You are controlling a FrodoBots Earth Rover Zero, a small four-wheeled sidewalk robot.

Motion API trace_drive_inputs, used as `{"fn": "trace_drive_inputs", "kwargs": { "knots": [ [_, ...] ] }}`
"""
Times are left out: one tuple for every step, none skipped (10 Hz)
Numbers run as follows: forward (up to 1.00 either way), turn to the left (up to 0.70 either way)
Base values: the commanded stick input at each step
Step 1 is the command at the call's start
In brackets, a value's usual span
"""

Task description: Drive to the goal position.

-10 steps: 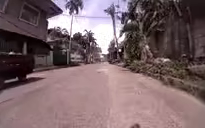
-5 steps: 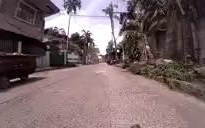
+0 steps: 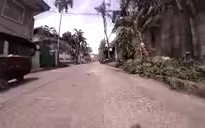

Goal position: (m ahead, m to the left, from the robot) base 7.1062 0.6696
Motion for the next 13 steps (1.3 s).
{"fn": "trace_drive_inputs", "kwargs": {
  "knots": [
    [0.70, 0.00],
    [0.70, 0.00],
    [0.70, 0.00],
    [0.70, 0.00],
    [0.70, 0.00],
    [0.70, 0.00],
    [0.70, 0.00],
    [0.70, 0.00],
    [0.70, 0.00],
    [0.70, 0.00],
    [0.70, 0.00],
    [0.70, 0.00],
    [0.70, 0.00]
  ]
}}
